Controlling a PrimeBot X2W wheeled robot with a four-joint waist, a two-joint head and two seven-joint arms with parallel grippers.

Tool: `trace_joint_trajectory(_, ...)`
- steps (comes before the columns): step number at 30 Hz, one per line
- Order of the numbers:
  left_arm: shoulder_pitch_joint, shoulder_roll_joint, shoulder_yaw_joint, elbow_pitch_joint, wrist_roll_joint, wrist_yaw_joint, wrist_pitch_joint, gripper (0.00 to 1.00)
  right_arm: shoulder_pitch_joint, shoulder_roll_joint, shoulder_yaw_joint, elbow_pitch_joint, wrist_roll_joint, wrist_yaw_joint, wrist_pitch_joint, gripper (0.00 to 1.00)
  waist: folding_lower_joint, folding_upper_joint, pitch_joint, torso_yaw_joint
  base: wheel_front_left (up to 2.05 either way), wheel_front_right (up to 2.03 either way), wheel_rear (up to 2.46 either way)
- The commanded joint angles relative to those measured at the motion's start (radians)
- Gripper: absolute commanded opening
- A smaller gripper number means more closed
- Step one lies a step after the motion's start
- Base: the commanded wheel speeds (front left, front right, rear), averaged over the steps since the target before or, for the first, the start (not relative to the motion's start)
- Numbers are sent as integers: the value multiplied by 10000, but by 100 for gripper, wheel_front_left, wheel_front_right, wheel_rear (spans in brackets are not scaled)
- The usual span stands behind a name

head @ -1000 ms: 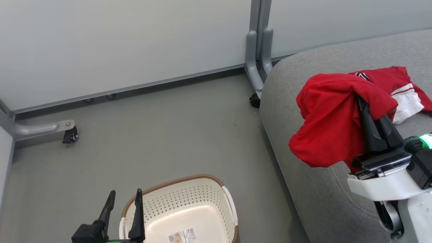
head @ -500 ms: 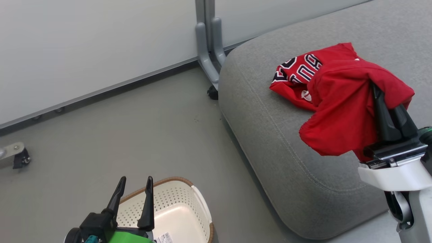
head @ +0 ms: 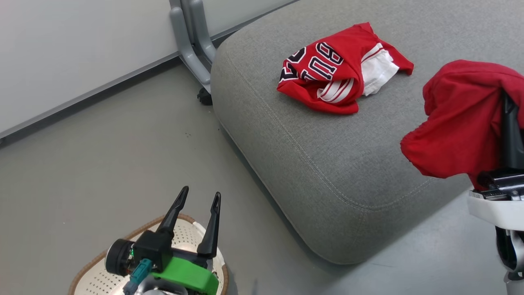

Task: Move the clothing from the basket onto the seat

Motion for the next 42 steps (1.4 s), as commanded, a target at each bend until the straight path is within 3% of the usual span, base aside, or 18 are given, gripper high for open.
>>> trace_joint_trajectory(1,-245,49,-123,60,39,-39,-2,100,166,102,-150,-102,-73,-9,-28,0,0,-1,262,-244,0,0,0)
trace_joint_trajectory(15,-708,52,-800,239,-211,-47,-2,100,424,249,-620,-290,-136,-9,-29,0,0,-1,404,-317,0,0,0)
trace_joint_trajectory(21,-351,50,-640,78,-494,-48,-2,100,-147,-477,-123,-64,-127,-9,-29,0,0,-1,439,-332,0,0,0)
trace_joint_trajectory(32,-707,274,-513,-319,321,-49,-2,100,-3683,-1575,-119,556,818,-9,-29,0,0,-1,2087,-358,0,0,0)
trace_joint_trajectory(42,-1863,641,-1220,-465,665,-49,-2,100,-6723,-2606,-1121,2512,1572,-9,-28,0,0,-1,4129,640,0,0,0)
